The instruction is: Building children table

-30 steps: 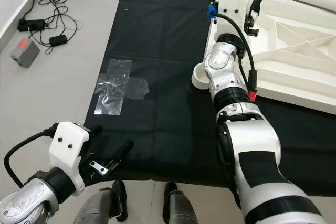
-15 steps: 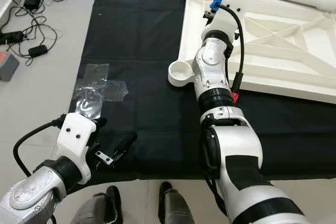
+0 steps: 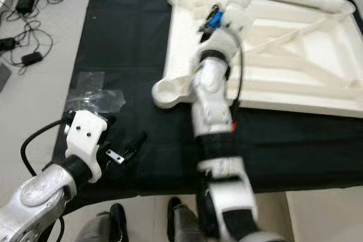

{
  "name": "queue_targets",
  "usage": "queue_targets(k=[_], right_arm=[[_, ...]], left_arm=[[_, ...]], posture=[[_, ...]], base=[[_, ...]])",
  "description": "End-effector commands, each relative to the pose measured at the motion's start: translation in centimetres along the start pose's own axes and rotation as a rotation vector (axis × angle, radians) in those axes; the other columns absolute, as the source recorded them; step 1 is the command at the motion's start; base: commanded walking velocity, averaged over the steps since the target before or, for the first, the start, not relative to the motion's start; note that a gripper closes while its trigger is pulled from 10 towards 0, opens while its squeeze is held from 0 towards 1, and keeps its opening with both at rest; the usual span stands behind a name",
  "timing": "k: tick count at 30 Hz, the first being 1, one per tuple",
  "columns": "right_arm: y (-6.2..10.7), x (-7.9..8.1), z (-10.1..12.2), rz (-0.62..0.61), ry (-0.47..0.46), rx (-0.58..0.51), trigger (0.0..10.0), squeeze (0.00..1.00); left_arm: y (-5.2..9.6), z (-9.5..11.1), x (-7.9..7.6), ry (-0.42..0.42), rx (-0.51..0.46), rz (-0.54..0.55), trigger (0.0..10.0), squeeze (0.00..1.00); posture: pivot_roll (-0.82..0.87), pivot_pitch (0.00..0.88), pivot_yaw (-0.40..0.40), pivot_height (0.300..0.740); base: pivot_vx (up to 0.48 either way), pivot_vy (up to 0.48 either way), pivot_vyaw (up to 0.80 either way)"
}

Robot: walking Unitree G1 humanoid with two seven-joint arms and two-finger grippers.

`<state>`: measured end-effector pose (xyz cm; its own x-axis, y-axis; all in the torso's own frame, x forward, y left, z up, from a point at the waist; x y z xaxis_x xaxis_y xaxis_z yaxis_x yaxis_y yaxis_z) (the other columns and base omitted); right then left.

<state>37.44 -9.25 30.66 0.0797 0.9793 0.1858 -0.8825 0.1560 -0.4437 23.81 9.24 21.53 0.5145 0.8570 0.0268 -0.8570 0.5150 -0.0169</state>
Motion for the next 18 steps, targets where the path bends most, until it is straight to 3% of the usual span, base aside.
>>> queue_targets(k=[1,4,9,14,15,16,17,18], right_arm=[[2.6,2.3,-4.4,0.109,-0.014,0.235,0.0,0.00],[3.7,3.0,-4.1,0.143,-0.022,0.235,0.0,0.00],[3.9,3.5,-4.0,0.164,-0.030,0.229,0.0,0.00],[0.3,3.5,-0.3,0.126,-0.082,0.086,0.3,0.00],[0.3,3.5,-0.3,0.126,-0.082,0.086,0.3,0.00],[-0.2,3.3,0.6,0.113,-0.088,0.061,4.8,0.00],[-0.8,3.0,1.2,0.101,-0.092,0.045,10.0,0.00],[-1.5,2.7,2.1,0.097,-0.102,0.012,10.0,0.00]], left_arm=[[0.1,-0.6,0.1,-0.004,0.019,-0.004,10.0,0.00],[-0.1,-0.7,0.2,-0.013,0.014,-0.004,10.0,0.00],[-0.2,-0.6,0.3,-0.011,0.007,-0.003,10.0,0.00],[-0.4,-1.1,-1.1,-0.003,-0.006,-0.028,10.0,0.00],[-0.4,-1.1,-1.1,-0.003,-0.006,-0.028,10.0,0.00],[-0.4,-1.3,-1.4,-0.001,-0.005,-0.033,10.0,0.00],[-0.3,-1.5,-1.6,0.009,-0.003,-0.033,10.0,0.00],[-0.2,-1.7,-1.9,0.019,0.002,-0.034,10.0,0.00]], posture=[[0.08,0.334,-0.067,0.740],[0.08,0.323,-0.073,0.740],[0.08,0.311,-0.072,0.740],[0.08,0.258,-0.081,0.740],[0.08,0.258,-0.081,0.740],[0.08,0.252,-0.083,0.740],[0.08,0.245,-0.085,0.740],[0.09,0.233,-0.086,0.740]], base=[[0.000,0.000,0.00],[0.000,0.000,0.00],[0.000,0.000,0.00],[0.000,0.000,0.00],[0.000,0.000,0.00],[0.000,0.000,0.00],[0.000,0.000,0.00],[0.000,0.000,0.00]])
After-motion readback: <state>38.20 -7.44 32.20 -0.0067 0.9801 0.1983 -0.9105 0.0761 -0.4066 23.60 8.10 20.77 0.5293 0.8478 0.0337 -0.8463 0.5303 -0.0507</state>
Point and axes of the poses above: a point about 5 cm out from each wrist's last joint towards the gripper, its own y axis pointing back from the gripper into the wrist, its own z axis along the axis of the wrist's last joint, x = y × z, the point moved 2 cm from there along -y, pointing out of the wrist towards the gripper, and after that the axes turned 7 degrees about y, right-handed, at the moved point
